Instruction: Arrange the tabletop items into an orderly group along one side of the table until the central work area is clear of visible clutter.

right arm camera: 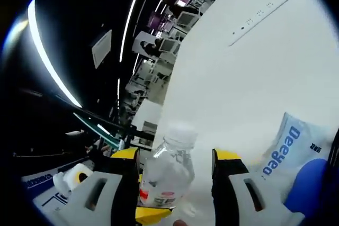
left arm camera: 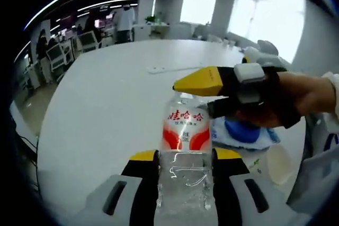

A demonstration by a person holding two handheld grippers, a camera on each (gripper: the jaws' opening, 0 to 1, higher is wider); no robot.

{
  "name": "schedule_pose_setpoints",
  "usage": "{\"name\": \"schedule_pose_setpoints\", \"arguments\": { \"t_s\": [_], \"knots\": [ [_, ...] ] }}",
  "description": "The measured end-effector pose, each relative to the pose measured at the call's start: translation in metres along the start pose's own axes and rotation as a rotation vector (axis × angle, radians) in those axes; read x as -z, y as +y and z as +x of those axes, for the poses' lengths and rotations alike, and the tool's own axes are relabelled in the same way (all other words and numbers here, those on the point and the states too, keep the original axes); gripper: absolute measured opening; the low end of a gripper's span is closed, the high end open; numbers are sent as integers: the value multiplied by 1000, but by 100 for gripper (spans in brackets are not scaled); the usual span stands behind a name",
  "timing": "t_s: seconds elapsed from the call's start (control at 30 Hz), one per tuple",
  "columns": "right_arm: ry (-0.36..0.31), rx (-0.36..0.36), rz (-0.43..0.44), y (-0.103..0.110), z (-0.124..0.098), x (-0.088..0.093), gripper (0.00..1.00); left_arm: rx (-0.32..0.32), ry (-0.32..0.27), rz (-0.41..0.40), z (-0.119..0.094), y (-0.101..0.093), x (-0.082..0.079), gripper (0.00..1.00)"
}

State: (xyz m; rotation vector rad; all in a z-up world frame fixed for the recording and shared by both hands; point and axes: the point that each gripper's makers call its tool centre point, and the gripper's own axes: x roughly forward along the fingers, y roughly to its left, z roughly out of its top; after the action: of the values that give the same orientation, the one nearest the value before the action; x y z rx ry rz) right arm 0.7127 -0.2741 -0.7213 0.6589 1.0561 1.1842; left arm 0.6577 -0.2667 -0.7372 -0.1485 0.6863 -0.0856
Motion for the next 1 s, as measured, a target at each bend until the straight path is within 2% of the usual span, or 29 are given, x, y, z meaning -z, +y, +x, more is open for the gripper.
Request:
{"name": "schedule_pose_setpoints", "arguments": {
  "t_s": [0.07, 0.1, 0.17, 0.2, 0.23, 0.27, 0.3, 0.4, 0.63, 0.8, 0.83, 1.0],
  "knots": [
    [-16, 2, 1, 1, 3, -2, 49, 9, -10, -5, -3, -4, -2, 35],
    [-13, 2, 11, 2, 4, -1, 45, 13, -18, 1, -4, -5, -3, 35],
    [-48, 10, -8, 0, 2, -7, 30, 12, -31, -7, -6, -6, -7, 35],
    [-88, 27, -11, -5, 2, -14, 23, 27, -21, -52, -5, -8, -4, 34],
    [-73, -20, 100, 3, 4, -11, 20, 26, -23, -43, -4, -6, -4, 34],
    [-69, -32, 128, 5, 7, -10, 19, 19, -25, -41, -5, -5, -2, 34],
    [-68, -24, 88, 4, 7, -11, 19, 9, -36, -24, -6, -4, -5, 34],
    [-86, -68, 57, 18, 4, -16, 17, 9, -48, -26, -12, -8, -10, 34],
    [-71, -92, -174, 45, -5, -23, 16, -2, -45, -2, -12, -7, -11, 33],
    [-72, -139, -433, 75, -12, -33, 16, -8, -70, 0, -12, -8, -19, 33],
    [-74, -145, -457, 78, -13, -34, 16, -9, -75, 0, -12, -9, -21, 33],
    [-71, -192, -750, 109, -20, -31, 16, -16, -93, -1, -10, -11, -29, 33]
  ]
}}
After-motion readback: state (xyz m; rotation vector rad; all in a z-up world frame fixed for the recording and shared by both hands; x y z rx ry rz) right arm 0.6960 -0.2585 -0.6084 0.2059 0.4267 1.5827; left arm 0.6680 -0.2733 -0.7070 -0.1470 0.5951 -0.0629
